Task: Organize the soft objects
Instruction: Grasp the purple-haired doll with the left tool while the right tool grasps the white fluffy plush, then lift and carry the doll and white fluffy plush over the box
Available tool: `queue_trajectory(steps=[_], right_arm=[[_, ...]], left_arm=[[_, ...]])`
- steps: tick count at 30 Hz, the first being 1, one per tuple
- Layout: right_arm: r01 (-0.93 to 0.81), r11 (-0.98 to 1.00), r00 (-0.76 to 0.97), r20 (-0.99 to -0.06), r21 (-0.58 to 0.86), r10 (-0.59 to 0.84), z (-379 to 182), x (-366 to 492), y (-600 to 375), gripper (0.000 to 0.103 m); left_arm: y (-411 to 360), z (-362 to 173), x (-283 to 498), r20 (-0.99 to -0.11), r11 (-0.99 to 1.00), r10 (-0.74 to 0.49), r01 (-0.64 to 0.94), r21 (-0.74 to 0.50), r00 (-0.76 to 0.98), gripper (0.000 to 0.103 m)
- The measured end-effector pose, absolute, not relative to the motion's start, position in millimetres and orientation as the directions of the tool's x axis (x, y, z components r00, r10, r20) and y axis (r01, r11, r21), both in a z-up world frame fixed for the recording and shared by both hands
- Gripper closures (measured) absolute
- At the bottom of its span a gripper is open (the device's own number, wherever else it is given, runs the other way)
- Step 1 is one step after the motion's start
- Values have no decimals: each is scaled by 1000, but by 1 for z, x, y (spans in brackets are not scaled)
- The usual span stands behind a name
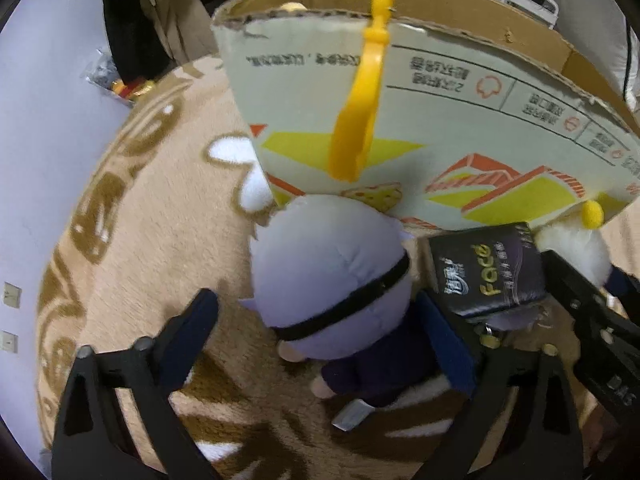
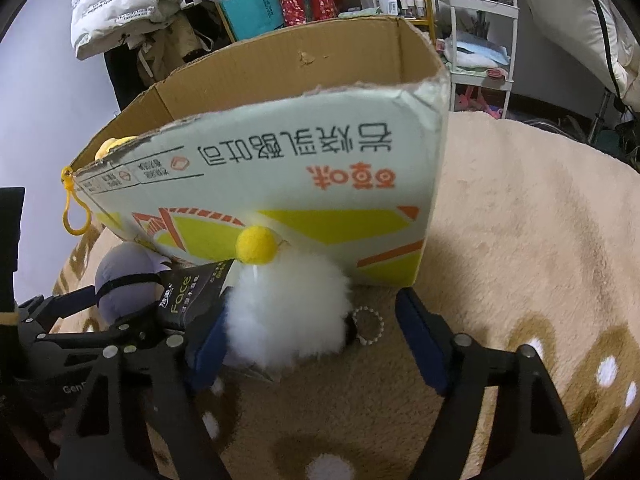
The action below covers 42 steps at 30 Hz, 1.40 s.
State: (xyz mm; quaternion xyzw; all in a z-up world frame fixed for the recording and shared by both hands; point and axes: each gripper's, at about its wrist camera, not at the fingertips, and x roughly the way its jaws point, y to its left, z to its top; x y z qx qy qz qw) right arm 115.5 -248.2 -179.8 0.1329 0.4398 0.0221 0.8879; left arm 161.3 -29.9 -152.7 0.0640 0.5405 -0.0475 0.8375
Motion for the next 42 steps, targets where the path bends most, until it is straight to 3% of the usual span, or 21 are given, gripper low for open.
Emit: queue_trajectory(steps=[2, 5, 8, 13, 42], right_arm=[[71, 963, 606, -778, 259, 165, -181, 117, -247, 32], [51, 961, 599, -779, 270, 187, -182, 119, -246, 51], [32, 964, 599, -777, 264, 193, -182, 118, -243, 57], [36, 965, 602, -776, 261, 187, -180, 116, -241, 58], [8, 983, 722, -681, 184, 122, -125, 70, -244, 58]], left_arm=[[-30, -153, 161, -914, 987, -31, 157, 36, 404, 22], [-32, -153, 160, -916, 986, -54, 169, 15, 398, 31], [-31, -152, 159, -916, 986, -74, 166, -8, 395, 39], [-32, -151, 159, -912, 986, -80, 164, -14, 403, 45], [-38, -87, 91, -803, 985, -13, 146, 92, 596, 45]])
